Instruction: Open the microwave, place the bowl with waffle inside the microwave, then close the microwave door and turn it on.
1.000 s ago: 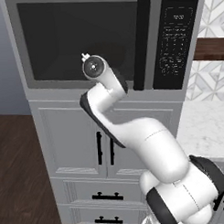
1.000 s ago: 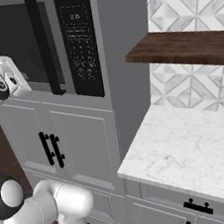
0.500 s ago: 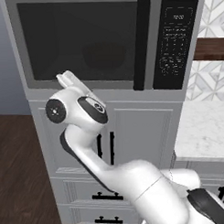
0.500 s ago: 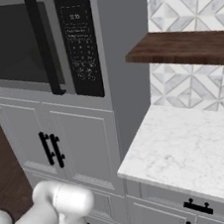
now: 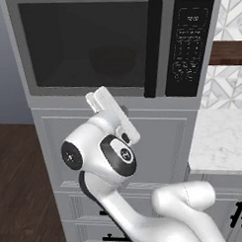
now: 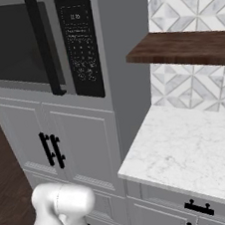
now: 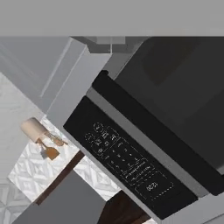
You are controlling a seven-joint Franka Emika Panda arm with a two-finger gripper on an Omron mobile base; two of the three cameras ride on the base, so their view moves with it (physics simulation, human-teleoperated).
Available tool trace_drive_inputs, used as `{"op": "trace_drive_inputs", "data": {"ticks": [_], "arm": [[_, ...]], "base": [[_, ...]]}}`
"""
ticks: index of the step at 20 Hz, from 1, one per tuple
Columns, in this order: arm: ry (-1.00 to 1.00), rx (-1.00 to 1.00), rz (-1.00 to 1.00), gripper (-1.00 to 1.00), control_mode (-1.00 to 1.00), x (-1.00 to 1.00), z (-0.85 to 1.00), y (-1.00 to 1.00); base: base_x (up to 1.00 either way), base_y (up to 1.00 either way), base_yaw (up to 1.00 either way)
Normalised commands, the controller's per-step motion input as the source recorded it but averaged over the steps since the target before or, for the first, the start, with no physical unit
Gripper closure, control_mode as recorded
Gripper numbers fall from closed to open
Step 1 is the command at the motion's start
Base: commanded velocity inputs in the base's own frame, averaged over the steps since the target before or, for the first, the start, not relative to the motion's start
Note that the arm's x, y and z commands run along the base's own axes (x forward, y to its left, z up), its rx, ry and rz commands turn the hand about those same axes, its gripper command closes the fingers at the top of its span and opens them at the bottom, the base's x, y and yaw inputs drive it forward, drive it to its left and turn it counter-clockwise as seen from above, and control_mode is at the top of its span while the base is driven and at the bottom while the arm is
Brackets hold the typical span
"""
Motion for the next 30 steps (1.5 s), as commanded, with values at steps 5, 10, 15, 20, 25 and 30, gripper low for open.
{"op": "trace_drive_inputs", "data": {"ticks": [5, 10, 15, 20, 25, 30], "arm": [[-0.09, 0.17, -0.1, 1.0, -1.0, -1.0, 0.35, -0.82], [-0.07, 0.3, -0.04, 1.0, -1.0, -0.83, 0.4, -0.92], [-0.1, 0.33, 0.11, 1.0, -1.0, -0.22, 0.37, -0.76], [-0.24, 0.18, 0.28, 1.0, -1.0, 0.11, 0.04, -0.33], [-0.14, 0.09, 0.23, 1.0, -1.0, 0.12, 0.02, -0.28], [0.1, 0.05, 0.02, 1.0, -1.0, 0.0, 0.05, -0.32]], "base": [[0.0, 0.0, 0.0], [0.0, 0.0, 0.0], [0.0, 0.0, 0.0], [0.0, 0.0, 0.0], [0.0, 0.0, 0.0], [0.0, 0.0, 0.0]]}}
